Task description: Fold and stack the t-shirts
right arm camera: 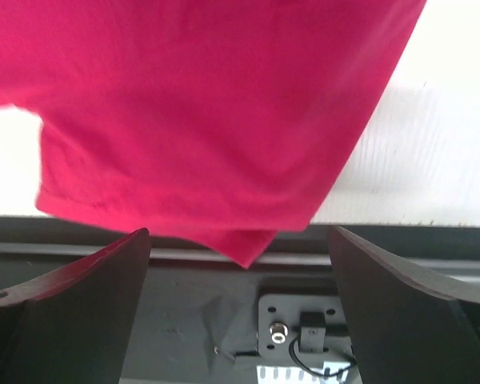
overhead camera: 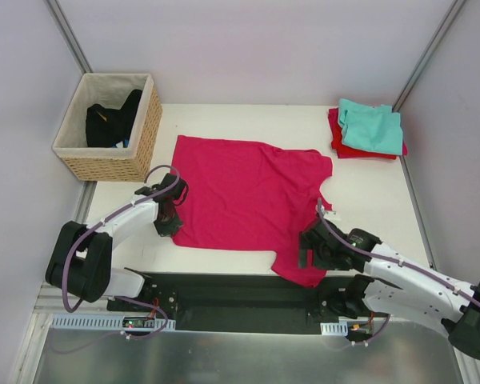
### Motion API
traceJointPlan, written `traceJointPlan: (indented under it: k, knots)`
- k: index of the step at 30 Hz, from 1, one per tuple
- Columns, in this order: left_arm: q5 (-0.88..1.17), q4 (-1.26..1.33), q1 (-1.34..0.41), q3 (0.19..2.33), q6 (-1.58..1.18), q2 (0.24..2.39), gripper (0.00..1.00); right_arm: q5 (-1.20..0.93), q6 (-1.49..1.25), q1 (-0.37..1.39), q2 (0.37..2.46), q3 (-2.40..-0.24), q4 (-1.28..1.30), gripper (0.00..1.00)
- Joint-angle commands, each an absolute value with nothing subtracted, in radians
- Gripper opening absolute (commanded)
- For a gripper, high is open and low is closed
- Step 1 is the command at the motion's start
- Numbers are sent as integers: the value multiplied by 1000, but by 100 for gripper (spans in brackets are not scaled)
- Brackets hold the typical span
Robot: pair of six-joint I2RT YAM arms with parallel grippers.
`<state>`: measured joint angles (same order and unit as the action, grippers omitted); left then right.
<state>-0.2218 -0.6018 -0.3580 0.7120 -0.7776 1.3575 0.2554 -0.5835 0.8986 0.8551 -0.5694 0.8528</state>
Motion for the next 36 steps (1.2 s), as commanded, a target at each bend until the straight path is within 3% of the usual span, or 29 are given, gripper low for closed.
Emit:
traceJointPlan:
  k: [1,9,16,23,36]
  knots:
    - [-252,-609,-347,739,-781,1316,0,229,-690,982,818,-532,966,97]
    - [-250,-609,-347,736,-778,1301,0,178,-886,1109,766,-448,913,99]
    - [-249,-611,-344,735,-770,1295,0,209,-995,1226,854,-431,821,84]
    - [-245,-609,-336,739,-761,1293,0,288,-1012,1308,1005,-512,807,63]
    - [-241,-611,-333,739,-758,1293,0,431,-1022,1290,1006,-534,859,61]
